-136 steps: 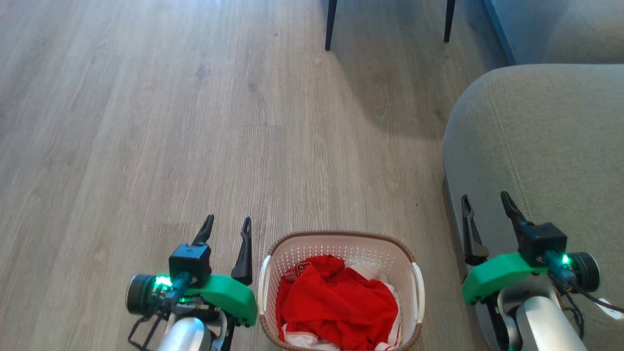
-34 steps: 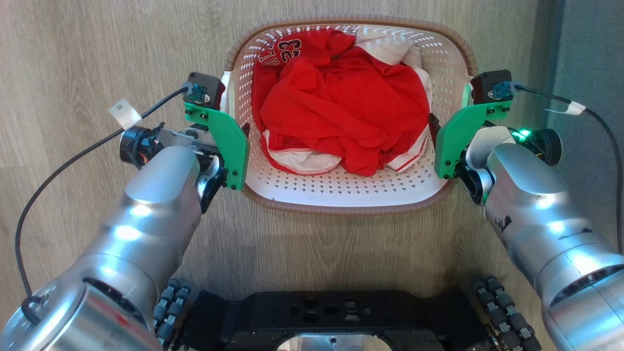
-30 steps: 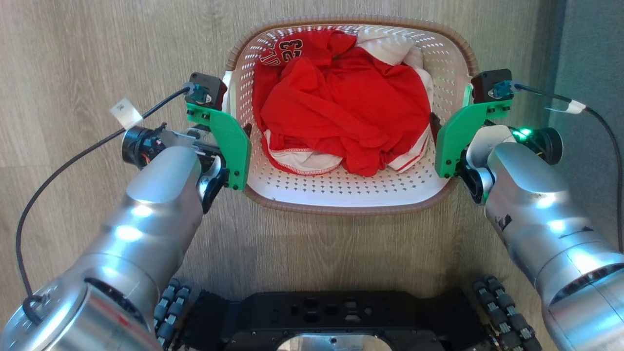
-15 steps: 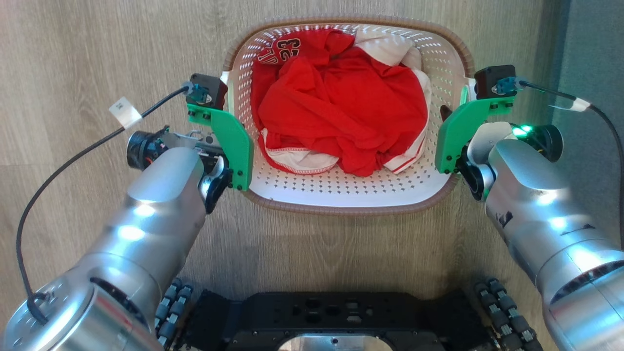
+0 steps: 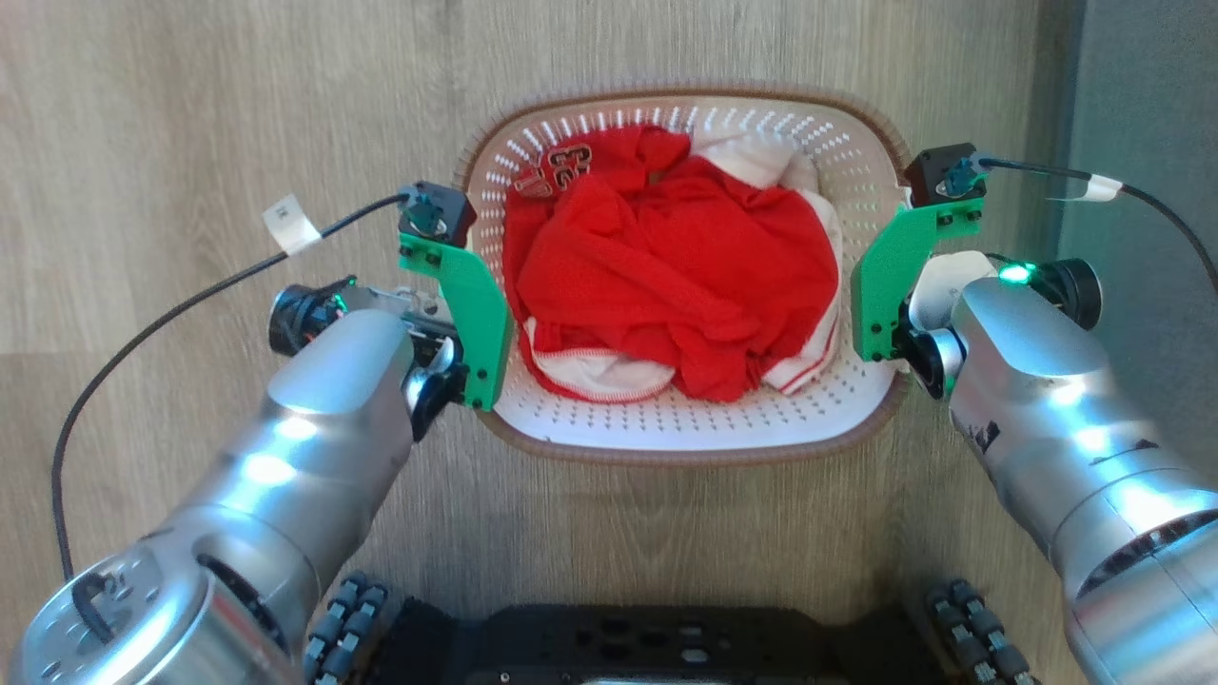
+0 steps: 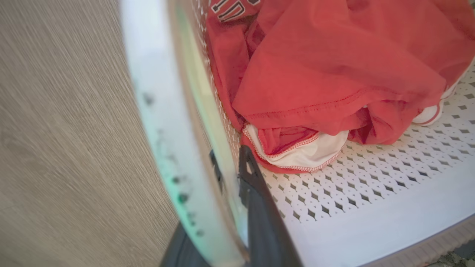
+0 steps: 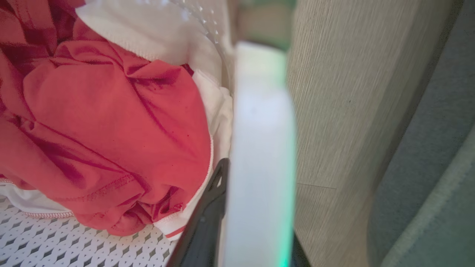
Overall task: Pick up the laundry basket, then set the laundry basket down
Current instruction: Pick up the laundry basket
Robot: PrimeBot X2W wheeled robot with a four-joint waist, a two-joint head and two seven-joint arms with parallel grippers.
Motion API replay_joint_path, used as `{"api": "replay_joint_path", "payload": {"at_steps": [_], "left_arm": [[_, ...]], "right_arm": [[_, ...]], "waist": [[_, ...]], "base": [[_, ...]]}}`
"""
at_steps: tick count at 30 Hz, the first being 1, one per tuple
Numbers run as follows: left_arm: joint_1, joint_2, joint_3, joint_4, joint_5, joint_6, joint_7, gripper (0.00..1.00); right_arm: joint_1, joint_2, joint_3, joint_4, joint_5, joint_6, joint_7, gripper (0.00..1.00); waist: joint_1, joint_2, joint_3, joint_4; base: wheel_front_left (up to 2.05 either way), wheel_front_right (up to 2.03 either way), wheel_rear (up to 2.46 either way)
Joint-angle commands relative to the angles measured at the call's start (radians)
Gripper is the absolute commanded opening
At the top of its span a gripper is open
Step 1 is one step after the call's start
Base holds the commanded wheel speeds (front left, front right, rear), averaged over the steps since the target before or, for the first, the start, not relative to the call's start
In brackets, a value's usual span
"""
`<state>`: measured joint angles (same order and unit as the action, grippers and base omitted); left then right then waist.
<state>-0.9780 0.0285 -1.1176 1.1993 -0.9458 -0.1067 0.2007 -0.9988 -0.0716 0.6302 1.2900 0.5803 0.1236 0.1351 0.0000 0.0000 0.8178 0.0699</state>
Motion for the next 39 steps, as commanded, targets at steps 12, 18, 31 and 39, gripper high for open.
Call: {"api": "replay_joint_path", "payload": {"at_steps": [12, 18, 31, 39], "left_arm": [[0.067, 0.022, -0.098, -0.045, -0.059, -0.022, 0.114, 0.00], [0.110, 0.022, -0.118, -0.009, -0.078, -0.023, 0.160, 0.00], [0.223, 0.025, -0.148, -0.005, -0.093, -0.024, 0.259, 0.00], [0.278, 0.044, -0.156, -0.037, -0.101, -0.024, 0.323, 0.00]], "right_arm": [[0.121, 0.015, 0.091, -0.024, 0.024, 0.007, 0.134, 0.00], [0.173, 0.019, 0.118, -0.055, 0.072, 0.007, 0.162, 0.00], [0.281, 0.021, 0.188, -0.114, 0.205, 0.007, 0.254, 0.00], [0.327, 0.021, 0.236, -0.129, 0.276, 0.007, 0.311, 0.00]], "waist": [[0.0000, 0.0000, -0.260, 0.031], [0.0000, 0.0000, -0.388, 0.023], [0.0000, 0.0000, -0.625, 0.029], [0.0000, 0.0000, -0.737, 0.042]], "base": [[0.00, 0.00, 0.00], [0.00, 0.00, 0.00], [0.00, 0.00, 0.00], [0.00, 0.00, 0.00]]}}
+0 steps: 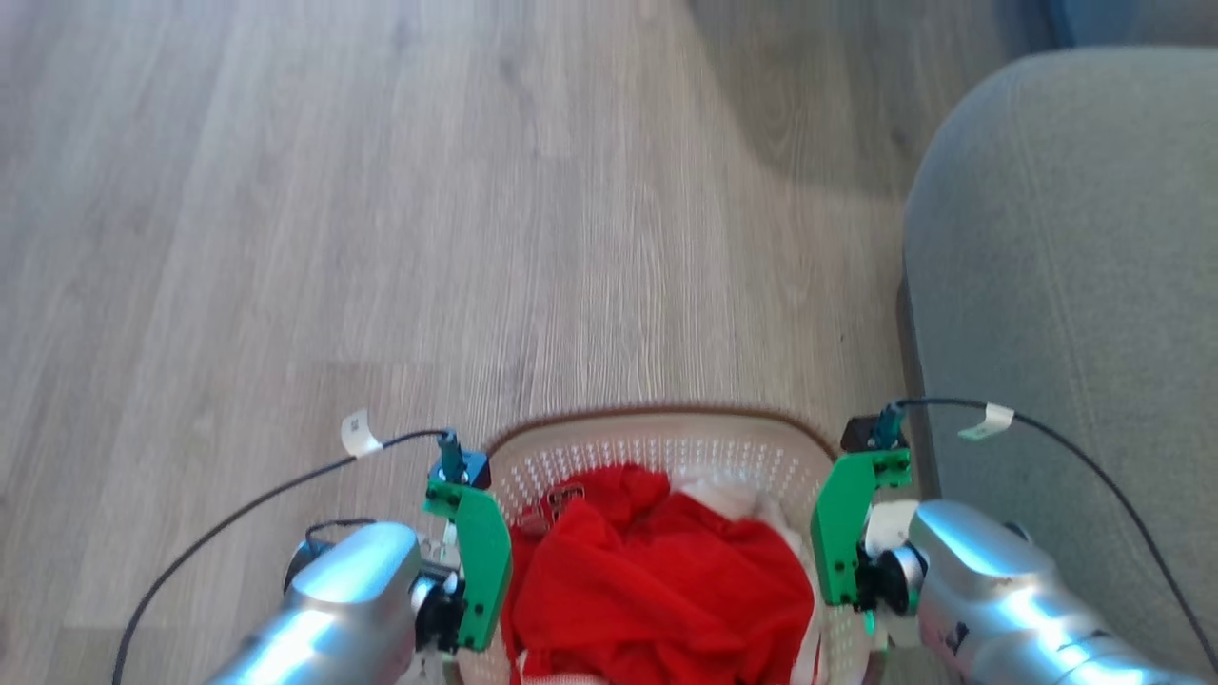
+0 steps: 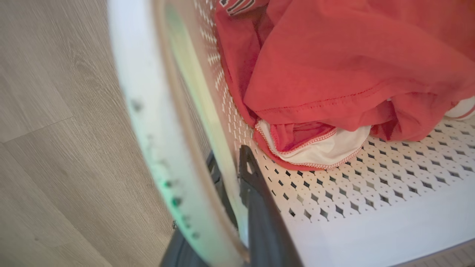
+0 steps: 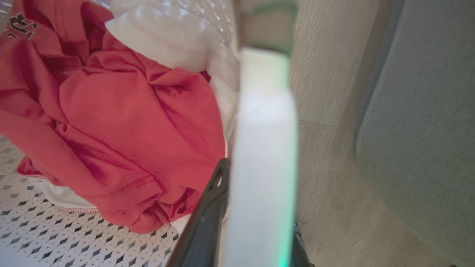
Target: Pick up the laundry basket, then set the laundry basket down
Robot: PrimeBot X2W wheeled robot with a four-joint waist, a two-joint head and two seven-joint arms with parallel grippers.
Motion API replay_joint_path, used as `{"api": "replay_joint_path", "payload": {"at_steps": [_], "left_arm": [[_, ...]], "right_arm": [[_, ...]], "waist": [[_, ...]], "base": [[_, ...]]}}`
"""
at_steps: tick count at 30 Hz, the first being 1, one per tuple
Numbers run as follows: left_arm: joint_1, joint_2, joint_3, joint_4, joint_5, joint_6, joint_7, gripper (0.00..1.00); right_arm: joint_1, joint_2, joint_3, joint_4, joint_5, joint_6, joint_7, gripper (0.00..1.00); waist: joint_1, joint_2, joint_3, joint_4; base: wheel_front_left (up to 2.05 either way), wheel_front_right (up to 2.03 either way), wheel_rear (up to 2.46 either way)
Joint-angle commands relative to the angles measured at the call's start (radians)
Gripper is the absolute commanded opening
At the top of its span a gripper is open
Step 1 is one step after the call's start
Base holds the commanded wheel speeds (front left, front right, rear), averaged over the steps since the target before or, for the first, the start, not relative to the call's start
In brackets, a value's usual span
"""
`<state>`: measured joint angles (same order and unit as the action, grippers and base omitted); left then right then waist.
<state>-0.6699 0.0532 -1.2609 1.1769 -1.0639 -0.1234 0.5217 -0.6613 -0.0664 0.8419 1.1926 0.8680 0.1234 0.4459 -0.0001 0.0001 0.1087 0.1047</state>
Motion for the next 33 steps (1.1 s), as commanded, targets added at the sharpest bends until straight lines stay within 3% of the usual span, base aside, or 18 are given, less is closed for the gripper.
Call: {"api": "replay_joint_path", "payload": {"at_steps": [1, 9, 33], "left_arm": [[-0.024, 0.022, -0.014, -0.019, 0.017, -0.007, 0.010, 0.00], [-0.002, 0.042, -0.017, -0.049, 0.010, -0.007, 0.059, 0.00], [0.022, 0.052, -0.019, -0.069, 0.014, -0.007, 0.089, 0.00]], "right_arm": [[-0.005, 0.016, 0.030, -0.033, -0.004, 0.007, 0.005, 0.00], [0.020, 0.016, 0.073, -0.039, 0.044, 0.007, 0.017, 0.00], [0.024, 0.016, 0.172, -0.035, 0.138, 0.007, 0.003, 0.00]], "waist": [[0.0001, -0.0001, -0.040, 0.009], [0.0001, -0.0001, -0.099, 0.017], [0.0001, -0.0001, -0.142, 0.027]], "base": [[0.00, 0.00, 0.00], [0.00, 0.00, 0.00], [0.00, 0.00, 0.00]]}}
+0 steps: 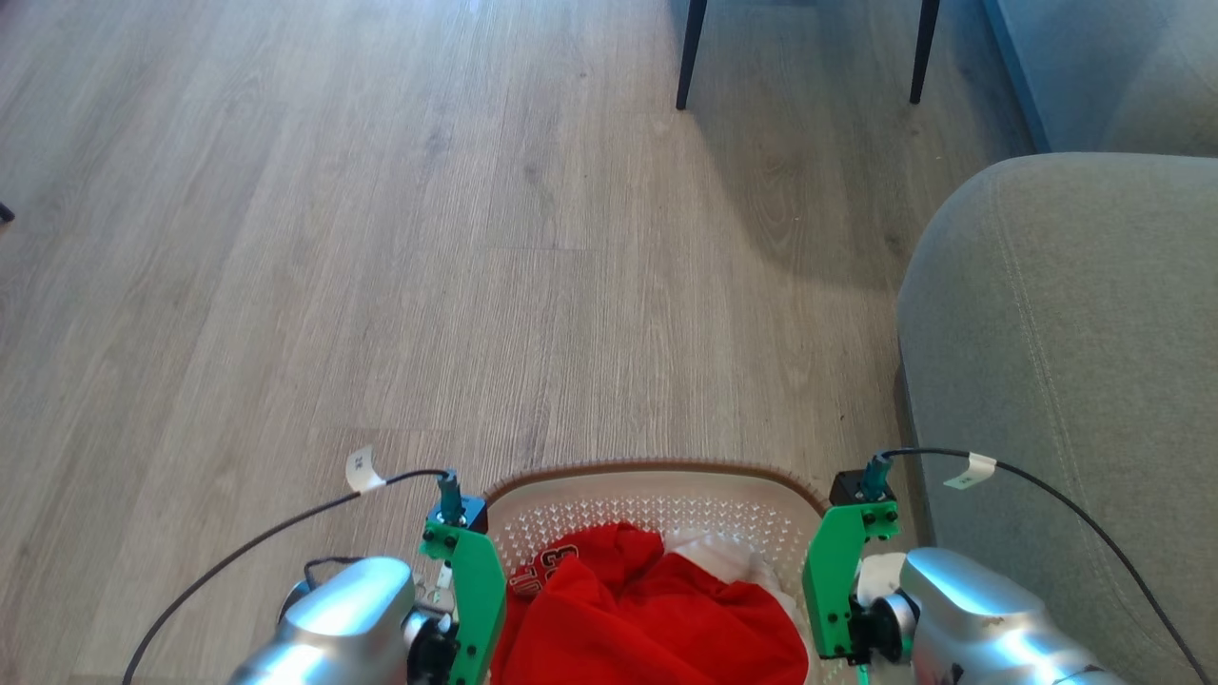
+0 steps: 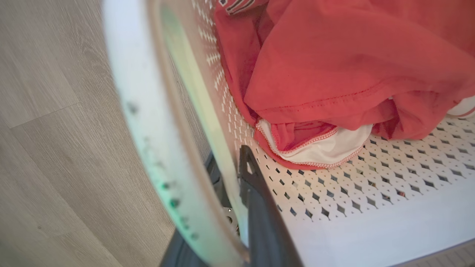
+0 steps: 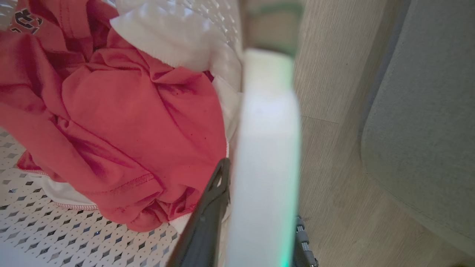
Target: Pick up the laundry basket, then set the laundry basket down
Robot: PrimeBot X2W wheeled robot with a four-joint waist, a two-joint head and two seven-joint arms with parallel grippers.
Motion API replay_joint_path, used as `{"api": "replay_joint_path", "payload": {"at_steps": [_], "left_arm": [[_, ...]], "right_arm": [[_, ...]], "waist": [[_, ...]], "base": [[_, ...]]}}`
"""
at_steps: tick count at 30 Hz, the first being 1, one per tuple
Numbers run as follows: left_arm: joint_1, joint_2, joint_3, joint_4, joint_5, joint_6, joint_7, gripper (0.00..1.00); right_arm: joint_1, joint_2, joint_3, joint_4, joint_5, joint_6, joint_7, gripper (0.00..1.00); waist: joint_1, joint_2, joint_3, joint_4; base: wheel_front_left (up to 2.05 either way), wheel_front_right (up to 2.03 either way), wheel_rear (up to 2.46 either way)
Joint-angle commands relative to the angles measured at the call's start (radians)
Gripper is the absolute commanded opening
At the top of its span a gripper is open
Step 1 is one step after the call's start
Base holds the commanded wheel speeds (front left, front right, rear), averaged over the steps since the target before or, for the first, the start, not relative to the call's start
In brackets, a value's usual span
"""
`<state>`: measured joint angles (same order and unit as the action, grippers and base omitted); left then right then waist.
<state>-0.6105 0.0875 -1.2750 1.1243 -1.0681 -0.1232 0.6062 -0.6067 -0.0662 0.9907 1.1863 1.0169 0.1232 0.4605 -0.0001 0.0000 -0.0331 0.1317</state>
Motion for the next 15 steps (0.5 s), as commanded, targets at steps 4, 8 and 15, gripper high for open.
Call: {"api": "replay_joint_path", "payload": {"at_steps": [4, 8, 15], "left_arm": [[-0.036, 0.018, -0.005, -0.016, 0.019, -0.007, 0.007, 0.00], [-0.036, 0.017, -0.005, -0.016, 0.018, -0.007, 0.007, 0.00], [-0.038, 0.014, -0.005, -0.013, 0.017, -0.007, 0.004, 0.00]], "right_arm": [[-0.034, 0.016, 0.037, -0.024, 0.001, 0.008, -0.015, 0.00], [-0.037, 0.016, 0.049, -0.019, 0.014, 0.008, -0.018, 0.00], [-0.044, 0.016, 0.071, -0.014, 0.037, 0.008, -0.022, 0.00]], "waist": [[0.0001, 0.0000, -0.002, 0.000], [0.0001, 0.0000, -0.003, 0.002], [0.0001, 0.0000, -0.002, 0.002]], "base": [[0.00, 0.00, 0.00], [0.00, 0.00, 0.00], [0.00, 0.00, 0.00]]}}
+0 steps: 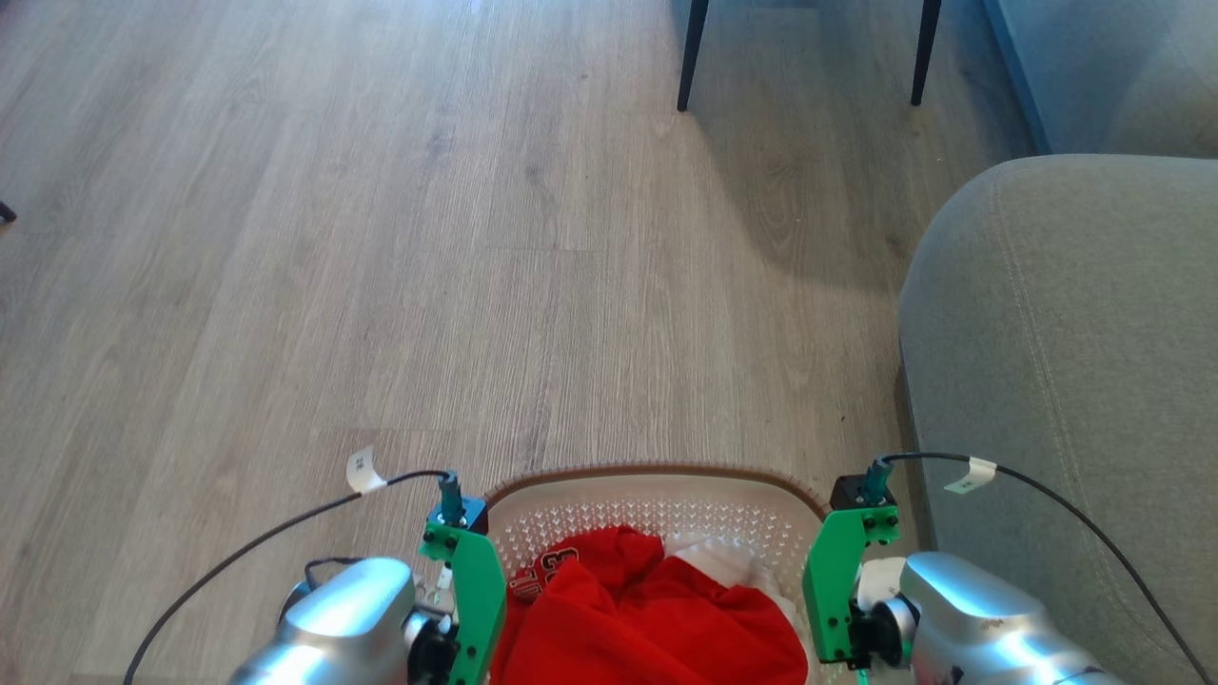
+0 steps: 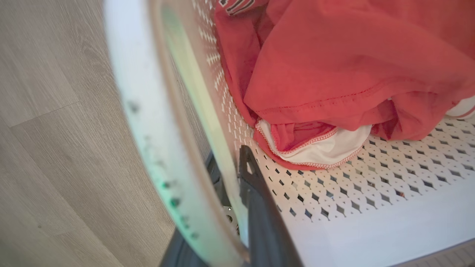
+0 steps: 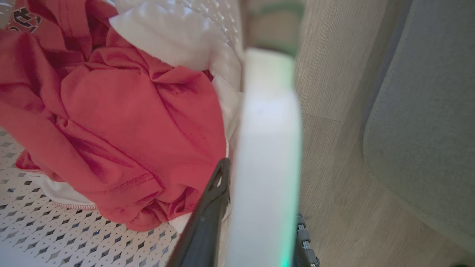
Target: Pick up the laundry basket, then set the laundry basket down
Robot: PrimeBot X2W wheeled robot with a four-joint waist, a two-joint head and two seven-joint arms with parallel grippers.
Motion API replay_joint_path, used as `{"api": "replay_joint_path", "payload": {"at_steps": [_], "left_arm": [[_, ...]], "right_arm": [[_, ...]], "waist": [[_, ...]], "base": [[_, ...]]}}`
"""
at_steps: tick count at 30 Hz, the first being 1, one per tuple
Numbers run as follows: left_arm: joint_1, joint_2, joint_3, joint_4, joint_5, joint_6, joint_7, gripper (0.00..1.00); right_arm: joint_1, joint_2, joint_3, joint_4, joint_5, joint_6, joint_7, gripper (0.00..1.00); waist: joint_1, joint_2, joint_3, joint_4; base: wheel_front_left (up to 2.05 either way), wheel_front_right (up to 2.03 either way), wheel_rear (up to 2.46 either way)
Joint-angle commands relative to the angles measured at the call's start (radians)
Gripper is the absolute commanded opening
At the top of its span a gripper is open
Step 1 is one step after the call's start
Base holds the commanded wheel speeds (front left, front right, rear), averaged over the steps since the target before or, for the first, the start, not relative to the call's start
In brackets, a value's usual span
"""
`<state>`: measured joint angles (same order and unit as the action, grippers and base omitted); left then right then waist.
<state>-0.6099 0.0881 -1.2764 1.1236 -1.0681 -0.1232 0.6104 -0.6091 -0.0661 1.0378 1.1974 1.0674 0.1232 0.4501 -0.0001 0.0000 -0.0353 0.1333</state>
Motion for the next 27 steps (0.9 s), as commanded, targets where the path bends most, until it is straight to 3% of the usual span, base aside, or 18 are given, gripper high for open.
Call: {"api": "replay_joint_path", "payload": {"at_steps": [1, 27], "left_arm": [[-0.039, 0.014, -0.004, -0.012, 0.017, -0.007, 0.000, 0.00], [-0.048, 0.011, -0.004, -0.008, 0.012, -0.007, 0.001, 0.00]], "right_arm": [[-0.042, 0.016, 0.027, -0.024, -0.010, 0.008, -0.012, 0.00], [-0.062, 0.016, 0.084, -0.009, 0.050, 0.008, -0.027, 0.00]], "waist": [[0.0001, 0.0000, 0.000, 0.000], [0.0001, 0.0000, 0.002, -0.003]], "base": [[0.00, 0.00, 0.00], [0.00, 0.00, 0.00]]}}
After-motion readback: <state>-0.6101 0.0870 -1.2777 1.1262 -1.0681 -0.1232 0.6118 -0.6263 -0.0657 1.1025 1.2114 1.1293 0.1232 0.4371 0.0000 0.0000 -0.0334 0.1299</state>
